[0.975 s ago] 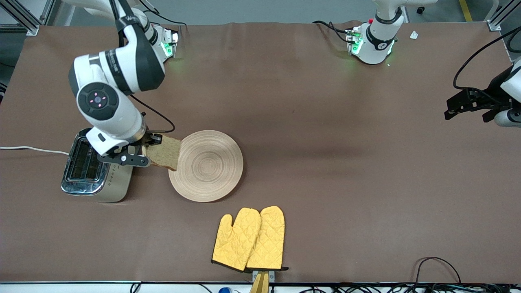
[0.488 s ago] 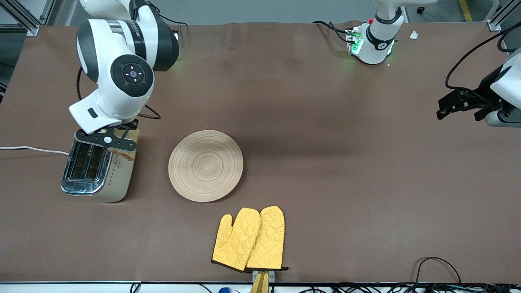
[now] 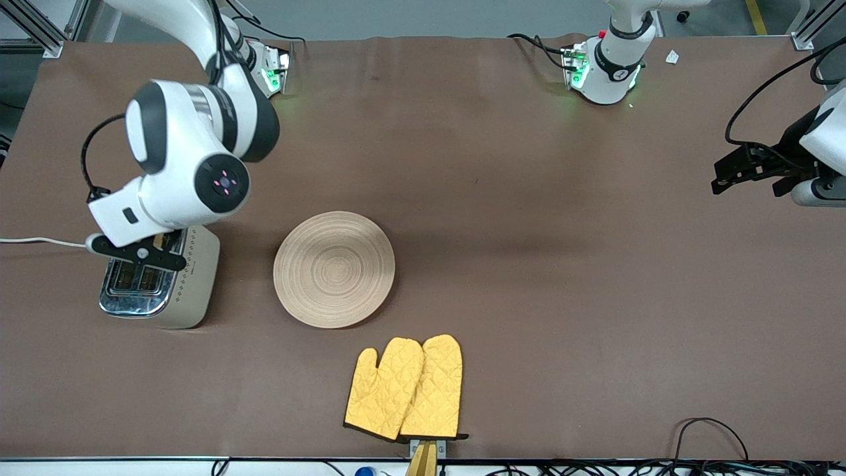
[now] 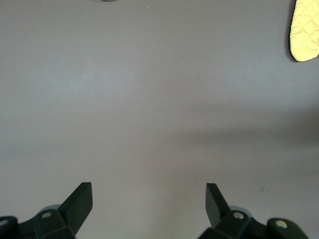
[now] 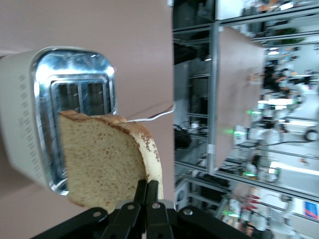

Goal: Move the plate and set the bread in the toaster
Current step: 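Lower the bread slice into the toaster slot with the right gripper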

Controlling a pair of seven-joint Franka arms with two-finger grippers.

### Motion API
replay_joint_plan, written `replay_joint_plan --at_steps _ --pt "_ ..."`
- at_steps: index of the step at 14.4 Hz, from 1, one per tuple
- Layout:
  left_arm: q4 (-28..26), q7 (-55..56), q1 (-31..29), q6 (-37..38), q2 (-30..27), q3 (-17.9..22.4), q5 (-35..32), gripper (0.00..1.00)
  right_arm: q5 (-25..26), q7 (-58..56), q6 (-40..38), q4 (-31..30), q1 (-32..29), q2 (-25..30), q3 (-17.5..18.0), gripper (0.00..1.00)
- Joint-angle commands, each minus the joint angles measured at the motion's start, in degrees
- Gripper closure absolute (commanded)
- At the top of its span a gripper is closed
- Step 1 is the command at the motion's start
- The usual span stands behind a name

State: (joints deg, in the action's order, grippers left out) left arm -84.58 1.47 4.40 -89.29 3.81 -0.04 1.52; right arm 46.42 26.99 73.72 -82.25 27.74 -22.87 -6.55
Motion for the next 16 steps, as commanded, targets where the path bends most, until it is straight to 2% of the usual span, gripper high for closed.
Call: replay_joint_plan --at_steps 1,5,16 --pt "-0.5 0.1 0.1 0.5 -0.8 -0.2 -0.7 0.0 5.4 3.0 -1.7 0.2 0.5 -3.6 0.4 1.0" --pt "-0.5 0.1 0.1 1.1 -0.8 -0.2 -0.7 0.0 9.5 3.1 -0.8 -2.1 -1.0 -4.6 0.4 1.0" --pt "-0.5 0.1 -0.1 1.2 -0.8 -0.2 -0.7 0.0 9.5 8.6 1.3 -4.6 -2.1 -6.7 0.5 1.0"
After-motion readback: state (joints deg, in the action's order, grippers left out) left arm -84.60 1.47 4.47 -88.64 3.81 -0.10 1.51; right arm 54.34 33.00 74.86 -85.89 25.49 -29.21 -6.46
